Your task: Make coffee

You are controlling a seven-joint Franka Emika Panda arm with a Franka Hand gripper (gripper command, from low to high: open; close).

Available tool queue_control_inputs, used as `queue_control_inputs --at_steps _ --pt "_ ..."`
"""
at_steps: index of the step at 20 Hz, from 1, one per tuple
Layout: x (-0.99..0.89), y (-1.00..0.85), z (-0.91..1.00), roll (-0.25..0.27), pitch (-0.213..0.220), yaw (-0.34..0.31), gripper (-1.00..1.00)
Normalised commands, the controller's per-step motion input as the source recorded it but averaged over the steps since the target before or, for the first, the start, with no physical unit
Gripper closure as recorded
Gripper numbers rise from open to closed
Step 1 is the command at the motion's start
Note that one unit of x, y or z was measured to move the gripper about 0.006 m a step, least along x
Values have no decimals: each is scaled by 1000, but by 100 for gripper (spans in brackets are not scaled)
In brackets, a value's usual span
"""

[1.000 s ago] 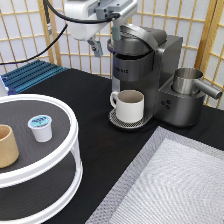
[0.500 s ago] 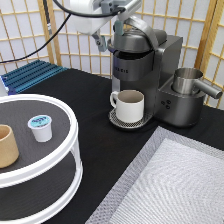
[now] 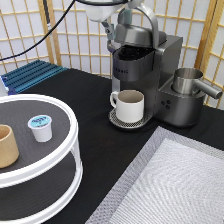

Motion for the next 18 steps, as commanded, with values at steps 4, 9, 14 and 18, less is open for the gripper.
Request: queue_control_inputs --at_steps 4,9,14,18 --pt "262 641 831 -99 170 -30 -100" --pt "365 708 633 -111 203 -4 -100" --pt "521 688 408 -113 223 0 -100" --pt "652 651 282 -126 213 0 -100"
